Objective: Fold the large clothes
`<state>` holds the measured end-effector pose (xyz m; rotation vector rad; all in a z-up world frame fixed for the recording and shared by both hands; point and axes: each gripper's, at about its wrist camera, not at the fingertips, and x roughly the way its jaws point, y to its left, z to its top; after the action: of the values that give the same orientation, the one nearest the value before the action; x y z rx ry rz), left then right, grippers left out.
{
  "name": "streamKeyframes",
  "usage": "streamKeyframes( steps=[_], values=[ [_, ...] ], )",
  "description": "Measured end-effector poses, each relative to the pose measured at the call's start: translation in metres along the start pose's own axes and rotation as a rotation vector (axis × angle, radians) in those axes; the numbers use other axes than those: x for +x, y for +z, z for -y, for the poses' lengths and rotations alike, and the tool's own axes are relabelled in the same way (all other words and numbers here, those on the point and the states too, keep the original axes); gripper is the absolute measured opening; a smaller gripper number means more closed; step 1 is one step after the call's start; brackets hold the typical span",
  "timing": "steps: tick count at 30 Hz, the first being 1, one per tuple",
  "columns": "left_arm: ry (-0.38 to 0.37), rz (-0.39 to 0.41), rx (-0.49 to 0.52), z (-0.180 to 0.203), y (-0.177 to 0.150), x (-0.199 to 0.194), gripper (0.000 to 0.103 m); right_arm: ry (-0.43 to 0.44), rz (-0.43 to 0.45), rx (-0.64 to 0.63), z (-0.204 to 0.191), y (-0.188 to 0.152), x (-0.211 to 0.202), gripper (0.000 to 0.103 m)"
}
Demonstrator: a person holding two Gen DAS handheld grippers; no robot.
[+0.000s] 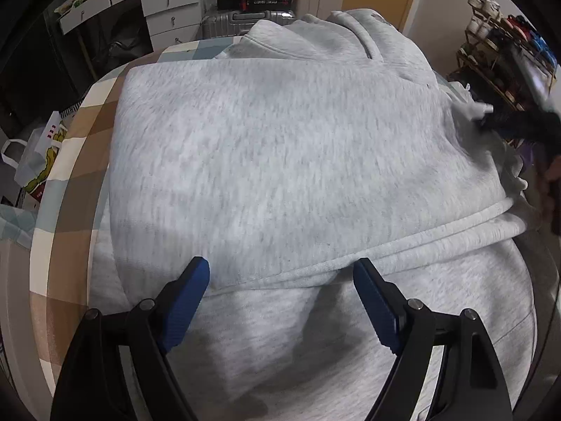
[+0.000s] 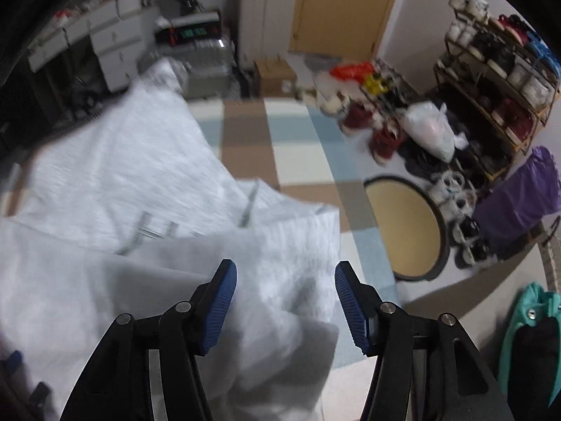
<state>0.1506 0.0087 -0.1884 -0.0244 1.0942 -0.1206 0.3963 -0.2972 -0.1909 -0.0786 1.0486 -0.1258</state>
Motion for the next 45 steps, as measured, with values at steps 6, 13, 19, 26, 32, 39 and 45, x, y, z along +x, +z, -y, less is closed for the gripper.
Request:
streamKeyframes(
  steps=[6,13,19,26,32,39,45],
  values=[
    [0.019,0.007,-0.004,0.002,-0.002,0.0,0.081,0.078,-0.081,-0.035,0.003,0.003,0.013,0.055],
    [0.007,0.016,-0.035,0.002,0.0,0.0,0.081,-0.001,0.104,0.034,0.032,0.011,-0.025,0.052],
    [0.012,0.021,-0.014,0.004,-0.001,-0.002,0.081,0.002,-0.013,0.01,0.02,-0.01,0.026,0.056],
    [-0.13,0.018,-0.09,-0.005,-0.01,-0.027,0.081,0.131,0.123,0.035,0.016,0.019,-0.025,0.064],
    [-0.068,0.112,-0.025,-0.001,-0.014,-0.048,0.081,0.257,0.22,-0.01,-0.039,0.079,-0.048,0.076],
    [-0.051,0.082,0.043,-0.001,-0.01,-0.031,0.081,0.186,0.181,-0.173,-0.174,0.137,-0.019,0.076],
    [-0.076,0.019,0.017,-0.009,-0.007,-0.02,0.081,0.003,0.095,-0.216,-0.186,0.14,0.029,0.019]
  ],
)
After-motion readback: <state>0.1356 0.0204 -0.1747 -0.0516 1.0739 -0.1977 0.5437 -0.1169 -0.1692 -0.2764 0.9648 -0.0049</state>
